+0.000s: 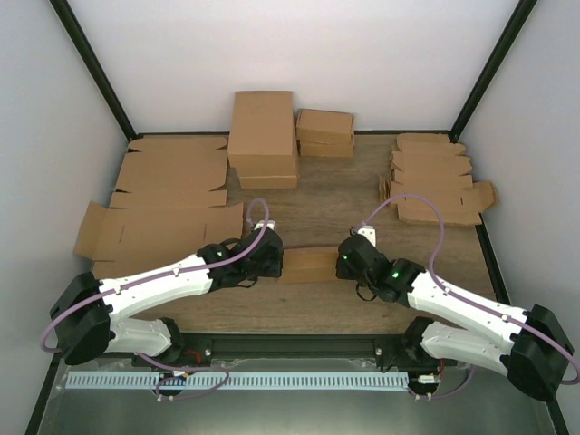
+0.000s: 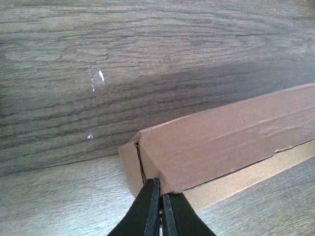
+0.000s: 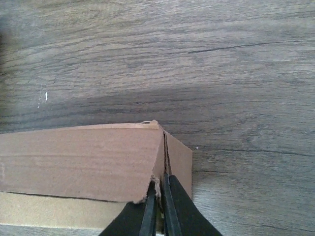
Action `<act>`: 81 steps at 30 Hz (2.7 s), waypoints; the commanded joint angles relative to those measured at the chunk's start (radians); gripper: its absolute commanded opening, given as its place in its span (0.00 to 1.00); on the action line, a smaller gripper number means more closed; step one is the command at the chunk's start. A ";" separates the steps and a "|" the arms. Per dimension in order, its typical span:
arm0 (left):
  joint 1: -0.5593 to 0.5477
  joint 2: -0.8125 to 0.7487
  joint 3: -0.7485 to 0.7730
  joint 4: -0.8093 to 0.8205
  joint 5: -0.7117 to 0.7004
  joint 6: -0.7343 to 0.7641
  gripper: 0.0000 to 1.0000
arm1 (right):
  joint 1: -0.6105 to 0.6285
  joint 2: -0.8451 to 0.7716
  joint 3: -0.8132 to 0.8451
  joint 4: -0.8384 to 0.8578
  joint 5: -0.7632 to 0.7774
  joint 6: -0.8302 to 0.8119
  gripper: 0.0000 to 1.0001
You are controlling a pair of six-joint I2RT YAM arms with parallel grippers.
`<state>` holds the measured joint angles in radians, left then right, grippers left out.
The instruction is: Fold the paper box
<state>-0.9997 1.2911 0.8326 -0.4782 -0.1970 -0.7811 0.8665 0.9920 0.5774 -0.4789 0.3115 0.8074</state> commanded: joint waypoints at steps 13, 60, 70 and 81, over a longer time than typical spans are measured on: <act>-0.034 0.042 -0.008 -0.045 0.039 -0.027 0.04 | 0.017 -0.024 0.080 -0.188 -0.020 0.008 0.25; -0.322 0.135 -0.014 -0.033 -0.229 -0.251 0.04 | -0.021 -0.179 0.059 -0.233 -0.077 0.123 0.65; -0.316 0.096 0.096 -0.102 -0.131 -0.223 0.39 | -0.021 -0.151 0.053 -0.250 -0.049 0.164 0.64; -0.141 -0.083 0.005 0.090 0.197 -0.191 0.47 | -0.032 -0.183 0.102 -0.251 -0.039 0.132 0.83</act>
<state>-1.2221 1.2873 0.9127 -0.5106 -0.1726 -0.9844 0.8474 0.8345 0.6323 -0.7200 0.2451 0.9558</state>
